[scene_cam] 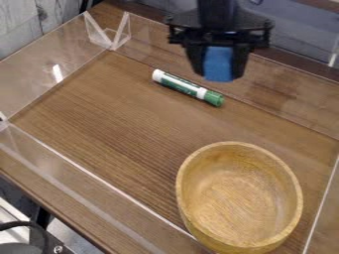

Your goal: Put the blue block in the brown bowl

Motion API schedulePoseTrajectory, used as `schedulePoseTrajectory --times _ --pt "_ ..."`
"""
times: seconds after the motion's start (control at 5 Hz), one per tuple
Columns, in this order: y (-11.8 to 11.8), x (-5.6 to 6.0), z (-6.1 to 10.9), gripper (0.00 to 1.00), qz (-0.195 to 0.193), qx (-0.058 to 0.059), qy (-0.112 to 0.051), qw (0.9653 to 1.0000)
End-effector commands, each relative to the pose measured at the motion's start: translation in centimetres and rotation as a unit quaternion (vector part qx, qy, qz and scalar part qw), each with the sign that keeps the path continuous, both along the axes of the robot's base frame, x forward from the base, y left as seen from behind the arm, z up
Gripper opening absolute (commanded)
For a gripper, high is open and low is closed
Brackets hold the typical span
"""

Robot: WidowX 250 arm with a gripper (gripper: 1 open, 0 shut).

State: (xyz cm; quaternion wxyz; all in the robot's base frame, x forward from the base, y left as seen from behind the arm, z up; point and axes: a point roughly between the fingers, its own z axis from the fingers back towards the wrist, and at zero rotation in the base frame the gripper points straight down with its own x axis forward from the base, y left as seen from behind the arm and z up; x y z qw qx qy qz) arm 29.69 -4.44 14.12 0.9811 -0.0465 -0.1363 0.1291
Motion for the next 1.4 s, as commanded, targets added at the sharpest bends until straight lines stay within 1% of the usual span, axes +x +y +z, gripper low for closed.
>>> schedulePoseTrajectory --times 0.0,0.2,0.4,0.8,1.0,1.2 --pt "-1.7 2.1 1.9 0.00 -0.014 -0.005 -0.035 0.9993" --pt "-3.4 3.3 1.5 0.00 -0.024 -0.006 -0.039 0.9989" --pt "-4.5 4.4 0.9 0.00 -0.038 -0.004 -0.042 0.9984" --pt "-6.0 5.5 -0.8 0.00 -0.075 0.008 -0.031 0.9967" --pt "-5.9 6.6 -1.5 0.00 -0.085 0.013 -0.027 0.9960" --pt "-6.2 4.3 -0.9 0.00 -0.099 0.015 -0.023 0.9947"
